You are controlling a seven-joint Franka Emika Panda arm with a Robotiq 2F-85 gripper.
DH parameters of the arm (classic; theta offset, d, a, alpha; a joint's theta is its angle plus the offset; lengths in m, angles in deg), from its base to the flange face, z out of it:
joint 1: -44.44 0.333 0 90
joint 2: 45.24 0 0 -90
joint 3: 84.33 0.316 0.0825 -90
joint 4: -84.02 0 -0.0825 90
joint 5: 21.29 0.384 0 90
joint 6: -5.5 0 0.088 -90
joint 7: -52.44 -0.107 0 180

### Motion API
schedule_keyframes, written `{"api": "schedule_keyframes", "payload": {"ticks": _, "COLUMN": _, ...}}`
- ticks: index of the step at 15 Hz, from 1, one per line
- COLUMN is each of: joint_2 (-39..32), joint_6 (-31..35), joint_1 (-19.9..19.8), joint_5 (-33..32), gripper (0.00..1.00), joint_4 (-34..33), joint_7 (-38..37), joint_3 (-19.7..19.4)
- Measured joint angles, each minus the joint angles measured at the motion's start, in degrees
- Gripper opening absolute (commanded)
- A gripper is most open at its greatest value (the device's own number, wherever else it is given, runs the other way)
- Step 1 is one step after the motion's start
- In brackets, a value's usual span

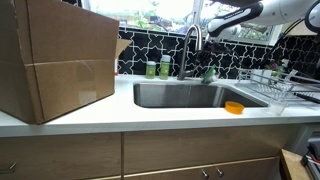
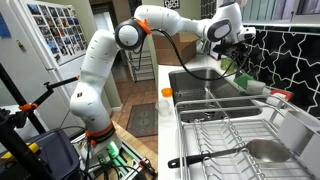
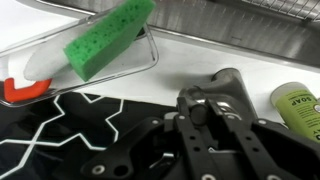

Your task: Open the water tap and draw some water in the clear bowl then place the clear bowl on its previous position

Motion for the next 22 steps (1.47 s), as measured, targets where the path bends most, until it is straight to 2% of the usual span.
{"api": "schedule_keyframes", "payload": {"ticks": 1, "joint_2": 0.0, "joint_6": -0.01, "joint_1": 0.0, "joint_5": 0.0, "gripper": 0.06, "joint_4": 0.0, "joint_7": 0.0, "joint_3": 0.0}}
{"api": "schedule_keyframes", "payload": {"ticks": 2, "joint_2": 0.0, "joint_6": -0.02, "joint_1": 0.0, "joint_5": 0.0, "gripper": 0.06, "joint_4": 0.0, "joint_7": 0.0, "joint_3": -0.01}}
{"api": "schedule_keyframes", "payload": {"ticks": 3, "joint_2": 0.0, "joint_6": -0.03, "joint_1": 0.0, "joint_5": 0.0, "gripper": 0.48, "joint_4": 0.0, "joint_7": 0.0, "joint_3": -0.01}}
{"api": "schedule_keyframes", "payload": {"ticks": 4, "joint_2": 0.0, "joint_6": -0.03, "joint_1": 0.0, "joint_5": 0.0, "gripper": 0.49, "joint_4": 0.0, "joint_7": 0.0, "joint_3": -0.01}}
{"api": "schedule_keyframes", "payload": {"ticks": 5, "joint_2": 0.0, "joint_6": -0.06, "joint_1": 0.0, "joint_5": -0.01, "gripper": 0.54, "joint_4": 0.0, "joint_7": -0.01, "joint_3": -0.05}}
{"api": "schedule_keyframes", "payload": {"ticks": 11, "joint_2": 0.27, "joint_6": -1.66, "joint_1": -0.3, "joint_5": 0.01, "gripper": 0.99, "joint_4": 0.0, "joint_7": -0.01, "joint_3": -1.36}}
{"api": "schedule_keyframes", "payload": {"ticks": 17, "joint_2": 3.56, "joint_6": -3.11, "joint_1": -0.56, "joint_5": 0.2, "gripper": 1.0, "joint_4": 0.33, "joint_7": -0.33, "joint_3": -1.55}}
{"api": "schedule_keyframes", "payload": {"ticks": 19, "joint_2": 5.87, "joint_6": -8.21, "joint_1": -0.69, "joint_5": 0.23, "gripper": 0.99, "joint_4": 1.29, "joint_7": -0.59, "joint_3": -1.92}}
{"api": "schedule_keyframes", "payload": {"ticks": 22, "joint_2": 10.53, "joint_6": -20.45, "joint_1": -1.39, "joint_5": 0.28, "gripper": 1.0, "joint_4": 3.68, "joint_7": -0.28, "joint_3": -2.14}}
